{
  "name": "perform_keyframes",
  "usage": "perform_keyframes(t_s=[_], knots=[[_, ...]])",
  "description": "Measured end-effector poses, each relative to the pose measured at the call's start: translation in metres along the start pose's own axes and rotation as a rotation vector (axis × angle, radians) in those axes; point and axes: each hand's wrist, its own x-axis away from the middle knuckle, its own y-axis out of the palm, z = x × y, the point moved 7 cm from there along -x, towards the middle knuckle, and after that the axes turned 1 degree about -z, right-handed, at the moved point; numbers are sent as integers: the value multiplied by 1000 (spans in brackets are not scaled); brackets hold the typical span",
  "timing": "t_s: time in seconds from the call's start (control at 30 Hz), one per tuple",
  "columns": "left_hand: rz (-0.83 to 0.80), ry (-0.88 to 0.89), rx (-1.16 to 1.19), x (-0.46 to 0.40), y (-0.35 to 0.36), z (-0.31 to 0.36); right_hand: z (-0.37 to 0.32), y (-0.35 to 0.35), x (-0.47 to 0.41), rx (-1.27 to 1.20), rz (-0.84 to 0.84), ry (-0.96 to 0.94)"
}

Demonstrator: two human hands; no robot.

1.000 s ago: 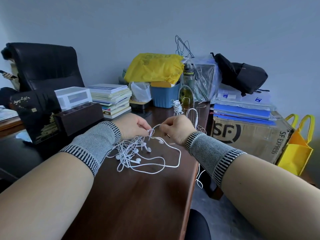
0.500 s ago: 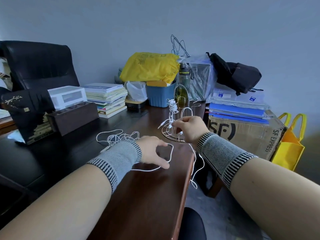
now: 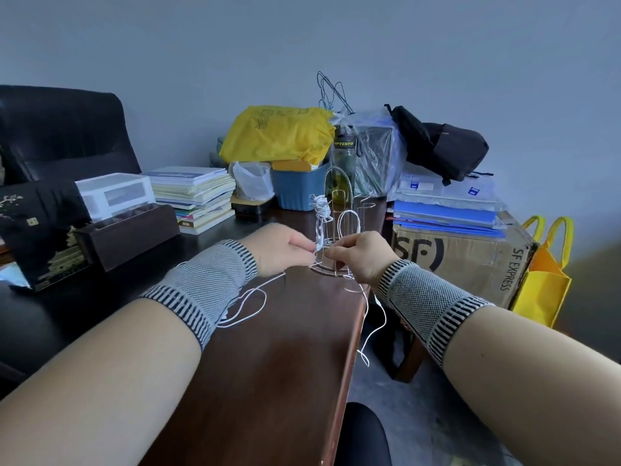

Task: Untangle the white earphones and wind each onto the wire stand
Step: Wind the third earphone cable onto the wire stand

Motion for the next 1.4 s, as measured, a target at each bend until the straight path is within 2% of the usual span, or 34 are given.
perform_keyframes(t_s=[0.1, 0.2, 0.27, 0.4, 0.47, 0.6, 0.7, 0.83, 0.9, 0.93, 1.0, 1.07, 1.13, 1.27, 1.33, 1.4], knots=[[91, 65, -7, -6, -3, 12, -3, -9, 4, -55, 4, -15], [73, 80, 91, -8, 2, 16, -4, -17, 8, -132, -25, -16], [82, 98, 76, -9, 4, 20, -5, -17, 11, -165, -55, -8], [239, 71, 4, -12, -13, 18, 5, -23, 15, -284, -57, 77], [277, -21, -43, -12, -22, 5, 15, -39, 15, -373, 43, 153], [283, -194, -146, -12, -26, -16, 45, -83, 18, -599, 391, 315], [266, -258, -165, -13, -22, -24, 63, -109, 22, -590, 606, 333], [201, -307, -168, -12, -17, -27, 74, -133, 27, -477, 740, 337], [45, -306, -256, -9, -3, -22, 76, -134, 28, -468, 644, 364], [-48, -297, -295, -7, 6, -19, 74, -129, 28, -415, 519, 389], [-201, -280, -273, -3, 26, -19, 71, -113, 30, -131, 228, 439], [-245, -228, -242, -4, 37, -14, 75, -101, 30, 115, 93, 448], [-131, -161, -148, -15, 34, -7, 76, -91, 25, 258, 34, 405], [279, -91, 125, -38, 11, 3, 74, -74, 16, 363, -39, 347], [370, -107, 231, -47, 9, 6, 75, -71, 8, 400, -34, 322], [419, -116, 239, -58, 9, 10, 75, -66, 0, 493, -82, 312]])
